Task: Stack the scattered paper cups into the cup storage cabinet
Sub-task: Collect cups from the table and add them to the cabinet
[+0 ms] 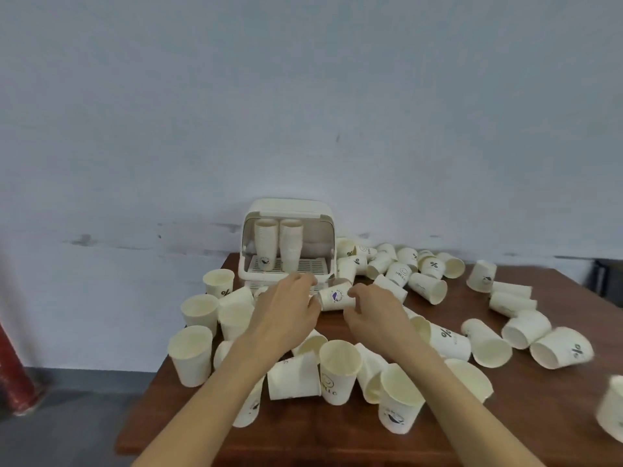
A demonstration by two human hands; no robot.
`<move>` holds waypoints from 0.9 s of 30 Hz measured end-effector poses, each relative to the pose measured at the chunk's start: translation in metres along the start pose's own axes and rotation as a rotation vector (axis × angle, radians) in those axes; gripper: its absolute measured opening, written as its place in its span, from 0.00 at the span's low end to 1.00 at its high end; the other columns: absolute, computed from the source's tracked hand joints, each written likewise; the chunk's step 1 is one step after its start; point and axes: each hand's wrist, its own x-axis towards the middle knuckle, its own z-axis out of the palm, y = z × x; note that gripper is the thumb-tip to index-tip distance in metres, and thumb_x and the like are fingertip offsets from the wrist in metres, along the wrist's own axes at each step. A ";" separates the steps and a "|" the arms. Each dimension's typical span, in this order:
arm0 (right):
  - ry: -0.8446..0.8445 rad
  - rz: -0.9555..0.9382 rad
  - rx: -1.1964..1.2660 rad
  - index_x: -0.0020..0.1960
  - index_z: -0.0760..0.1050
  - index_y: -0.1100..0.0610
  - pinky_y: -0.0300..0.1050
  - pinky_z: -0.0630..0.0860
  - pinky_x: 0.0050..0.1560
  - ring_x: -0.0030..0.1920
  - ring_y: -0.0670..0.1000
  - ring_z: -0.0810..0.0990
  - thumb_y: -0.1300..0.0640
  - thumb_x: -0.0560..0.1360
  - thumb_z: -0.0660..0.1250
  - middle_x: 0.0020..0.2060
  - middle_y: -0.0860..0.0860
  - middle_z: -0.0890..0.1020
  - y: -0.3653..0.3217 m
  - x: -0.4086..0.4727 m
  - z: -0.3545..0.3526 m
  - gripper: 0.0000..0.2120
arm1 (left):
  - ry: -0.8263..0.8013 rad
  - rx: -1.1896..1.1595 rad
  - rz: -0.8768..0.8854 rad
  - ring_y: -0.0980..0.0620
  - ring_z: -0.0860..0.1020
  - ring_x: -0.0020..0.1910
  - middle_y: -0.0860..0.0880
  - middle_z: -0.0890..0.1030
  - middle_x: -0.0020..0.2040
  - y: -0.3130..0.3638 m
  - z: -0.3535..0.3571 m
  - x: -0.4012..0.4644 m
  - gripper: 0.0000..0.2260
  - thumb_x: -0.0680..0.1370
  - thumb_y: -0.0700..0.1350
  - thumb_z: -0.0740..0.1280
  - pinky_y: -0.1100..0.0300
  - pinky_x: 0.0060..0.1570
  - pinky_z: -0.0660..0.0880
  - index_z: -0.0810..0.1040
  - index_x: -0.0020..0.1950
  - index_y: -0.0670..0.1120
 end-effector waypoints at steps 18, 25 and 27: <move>0.051 0.175 0.114 0.67 0.71 0.53 0.44 0.72 0.58 0.60 0.51 0.74 0.52 0.79 0.60 0.60 0.49 0.74 0.049 -0.060 0.002 0.17 | -0.094 -0.071 0.068 0.55 0.75 0.55 0.58 0.75 0.60 0.020 0.059 -0.023 0.12 0.80 0.49 0.59 0.59 0.52 0.72 0.75 0.62 0.54; 0.093 0.165 -0.001 0.57 0.76 0.53 0.44 0.72 0.57 0.57 0.49 0.74 0.52 0.78 0.61 0.54 0.47 0.78 0.062 -0.076 0.016 0.11 | -0.153 -0.069 0.099 0.57 0.73 0.52 0.57 0.72 0.56 0.015 0.075 -0.035 0.11 0.80 0.50 0.58 0.60 0.48 0.72 0.76 0.58 0.52; 0.059 0.128 -0.072 0.57 0.76 0.51 0.43 0.69 0.59 0.60 0.48 0.71 0.49 0.78 0.60 0.57 0.46 0.76 0.064 -0.084 0.019 0.12 | -0.161 -0.045 0.120 0.57 0.71 0.51 0.55 0.70 0.53 0.014 0.080 -0.038 0.10 0.80 0.51 0.58 0.62 0.45 0.71 0.76 0.55 0.50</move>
